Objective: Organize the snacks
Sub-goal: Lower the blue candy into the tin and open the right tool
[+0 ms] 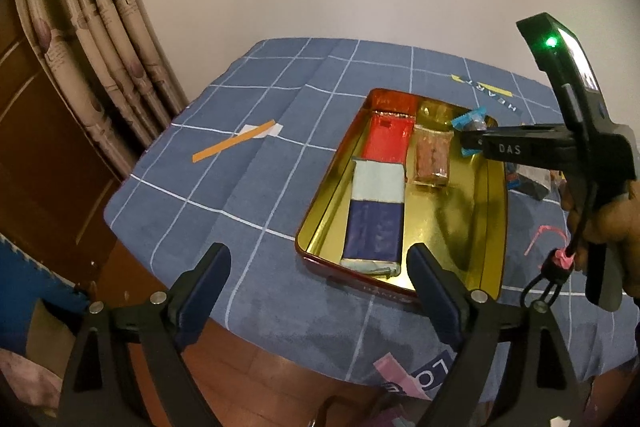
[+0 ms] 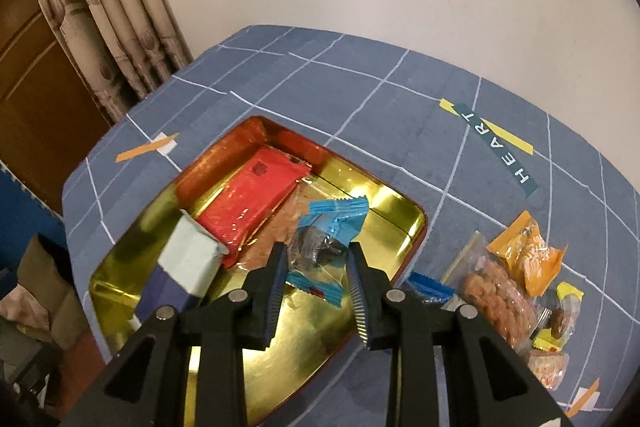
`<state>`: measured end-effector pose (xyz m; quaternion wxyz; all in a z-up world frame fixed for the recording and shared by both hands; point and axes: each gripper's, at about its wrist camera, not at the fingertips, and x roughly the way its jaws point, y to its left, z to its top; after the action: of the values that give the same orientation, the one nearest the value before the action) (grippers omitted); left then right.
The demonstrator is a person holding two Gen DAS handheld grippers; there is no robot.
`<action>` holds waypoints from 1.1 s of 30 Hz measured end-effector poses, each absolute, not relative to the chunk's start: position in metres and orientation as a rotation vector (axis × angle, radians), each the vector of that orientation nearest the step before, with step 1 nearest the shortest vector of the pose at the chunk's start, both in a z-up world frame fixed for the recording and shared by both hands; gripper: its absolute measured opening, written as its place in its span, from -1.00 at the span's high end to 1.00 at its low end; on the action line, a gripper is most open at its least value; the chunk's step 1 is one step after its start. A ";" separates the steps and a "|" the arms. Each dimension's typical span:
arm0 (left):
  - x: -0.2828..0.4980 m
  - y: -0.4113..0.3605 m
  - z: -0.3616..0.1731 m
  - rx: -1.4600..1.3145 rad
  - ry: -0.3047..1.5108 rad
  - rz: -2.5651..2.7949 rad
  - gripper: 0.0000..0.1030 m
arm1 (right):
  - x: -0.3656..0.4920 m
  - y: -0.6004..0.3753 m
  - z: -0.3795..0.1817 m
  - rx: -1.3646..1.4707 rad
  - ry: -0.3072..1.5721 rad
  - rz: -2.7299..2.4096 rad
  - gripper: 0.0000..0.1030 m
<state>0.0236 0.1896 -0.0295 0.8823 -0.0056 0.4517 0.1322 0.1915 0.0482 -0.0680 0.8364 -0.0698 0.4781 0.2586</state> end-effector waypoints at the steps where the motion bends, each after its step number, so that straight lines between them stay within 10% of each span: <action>1: 0.024 0.189 -0.031 -0.008 0.946 0.277 -0.70 | 0.193 0.049 -0.070 -0.150 1.015 0.547 0.41; 33: 0.030 0.191 -0.041 0.001 1.011 0.265 -0.77 | 0.165 -0.023 -0.046 0.042 0.931 0.481 0.39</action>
<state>0.0297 0.1907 -0.0410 0.8666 0.0003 0.4827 0.1264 0.1654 -0.0225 -0.0458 0.8657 0.0201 0.4444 0.2296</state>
